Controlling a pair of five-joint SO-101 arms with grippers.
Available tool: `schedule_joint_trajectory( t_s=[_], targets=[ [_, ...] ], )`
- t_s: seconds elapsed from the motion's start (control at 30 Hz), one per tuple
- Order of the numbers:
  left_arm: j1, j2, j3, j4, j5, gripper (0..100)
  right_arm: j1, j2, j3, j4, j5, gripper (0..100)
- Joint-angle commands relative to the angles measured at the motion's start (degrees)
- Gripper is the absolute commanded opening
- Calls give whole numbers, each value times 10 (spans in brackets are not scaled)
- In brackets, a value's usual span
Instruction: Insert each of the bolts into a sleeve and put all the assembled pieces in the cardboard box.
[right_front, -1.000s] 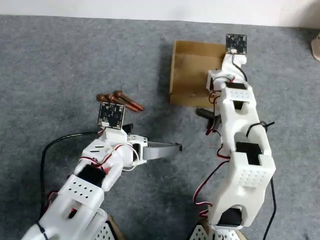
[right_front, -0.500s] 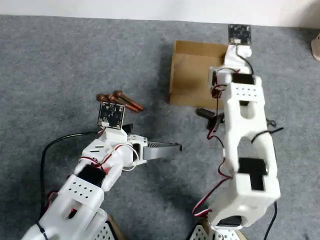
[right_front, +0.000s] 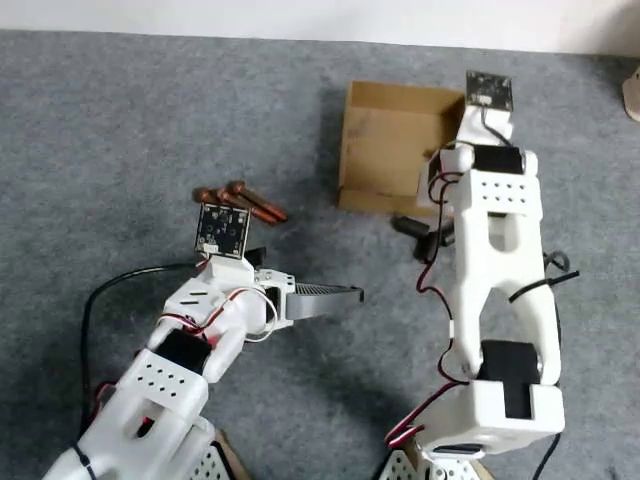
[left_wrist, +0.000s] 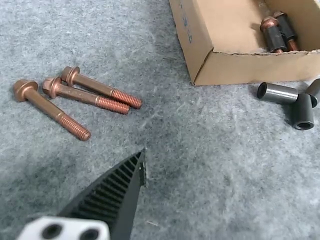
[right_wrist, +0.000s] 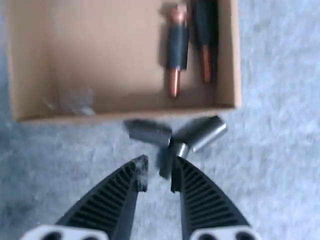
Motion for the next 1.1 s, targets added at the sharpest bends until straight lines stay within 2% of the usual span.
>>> schedule_joint_trajectory(
  t_s=[0.0, 0.2, 0.47, 0.57, 0.83, 1.07],
  targets=[
    [-6, -5, -3, -4, 1, 627, 11, -30, 28, -9, -25, 65],
    [-6, -6, -3, -4, 1, 627, 28, -30, 110, -94, -58, 65],
    [-6, -9, -3, -4, 1, 627, 31, -30, 201, -187, -62, 65],
    [-6, -9, -3, -4, 1, 627, 31, -30, 223, -218, -92, 66],
    [-6, -9, -3, -4, 1, 627, 30, -18, 244, -238, -101, 66],
    [-6, -9, -3, -3, 1, 627, 30, 80, 240, -236, -132, 66]
  ],
)
